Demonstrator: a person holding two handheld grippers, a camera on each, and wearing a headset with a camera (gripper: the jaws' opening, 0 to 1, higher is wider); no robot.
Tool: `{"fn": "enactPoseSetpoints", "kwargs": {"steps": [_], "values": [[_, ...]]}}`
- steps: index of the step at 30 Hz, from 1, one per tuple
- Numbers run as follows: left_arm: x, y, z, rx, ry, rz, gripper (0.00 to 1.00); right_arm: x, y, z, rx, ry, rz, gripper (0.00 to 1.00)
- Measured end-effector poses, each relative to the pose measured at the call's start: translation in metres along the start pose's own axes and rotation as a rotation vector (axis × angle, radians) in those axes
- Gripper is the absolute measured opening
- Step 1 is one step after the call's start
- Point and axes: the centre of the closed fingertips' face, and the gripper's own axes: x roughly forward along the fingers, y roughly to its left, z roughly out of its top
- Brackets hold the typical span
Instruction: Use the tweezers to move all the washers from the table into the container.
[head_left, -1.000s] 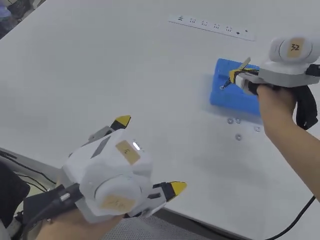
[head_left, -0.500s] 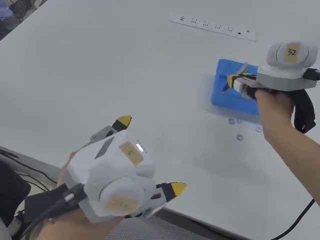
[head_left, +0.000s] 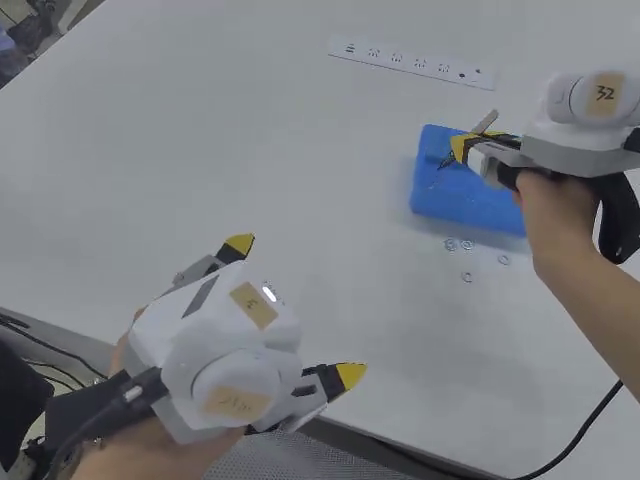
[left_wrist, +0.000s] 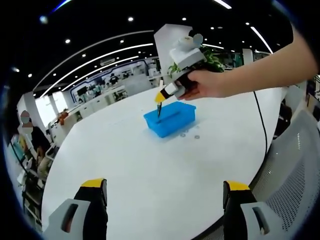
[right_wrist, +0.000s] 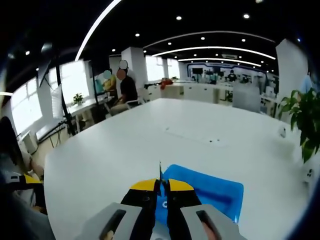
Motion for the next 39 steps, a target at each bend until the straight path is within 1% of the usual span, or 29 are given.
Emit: {"fn": "enactPoseSetpoints", "kwargs": {"steps": [3,5,8,10,15,19,24,31,34,37,39], "values": [[0.000,0.001,0.001,-0.005,-0.005,0.001,0.99,-0.010,0.004,0.003,-0.060,-0.007,0.002,0.03],[0.000,0.001,0.002,-0.011,-0.009,-0.001,0.99,-0.015,0.006,0.002,-0.105,0.001,0.000,0.03],[-0.001,0.001,0.002,-0.010,-0.011,0.002,0.99,-0.021,0.008,-0.005,-0.127,0.011,0.001,0.03],[-0.001,0.002,0.002,-0.011,-0.012,0.006,0.99,-0.025,0.008,-0.010,-0.121,0.018,0.007,0.03],[-0.001,0.003,0.003,-0.015,-0.017,0.011,0.99,-0.034,0.011,-0.013,-0.075,0.008,0.025,0.03],[-0.001,0.002,0.003,-0.020,-0.014,0.007,0.99,-0.042,0.011,-0.023,-0.087,0.022,0.021,0.03],[-0.002,0.003,0.004,-0.029,-0.017,0.010,0.99,-0.049,0.009,-0.035,-0.063,0.036,0.020,0.03],[-0.001,0.001,0.002,-0.007,0.000,0.011,0.99,-0.049,0.013,-0.046,-0.056,0.057,0.035,0.03],[0.000,0.002,0.001,0.009,0.004,0.018,0.99,-0.046,0.016,-0.055,-0.062,0.077,0.042,0.03],[0.000,0.002,0.000,0.005,0.010,0.014,0.99,-0.042,0.016,-0.065,-0.055,0.105,0.048,0.03],[0.000,0.002,0.001,0.004,0.006,0.015,0.99,-0.039,0.015,-0.070,-0.049,0.116,0.048,0.03]]}}
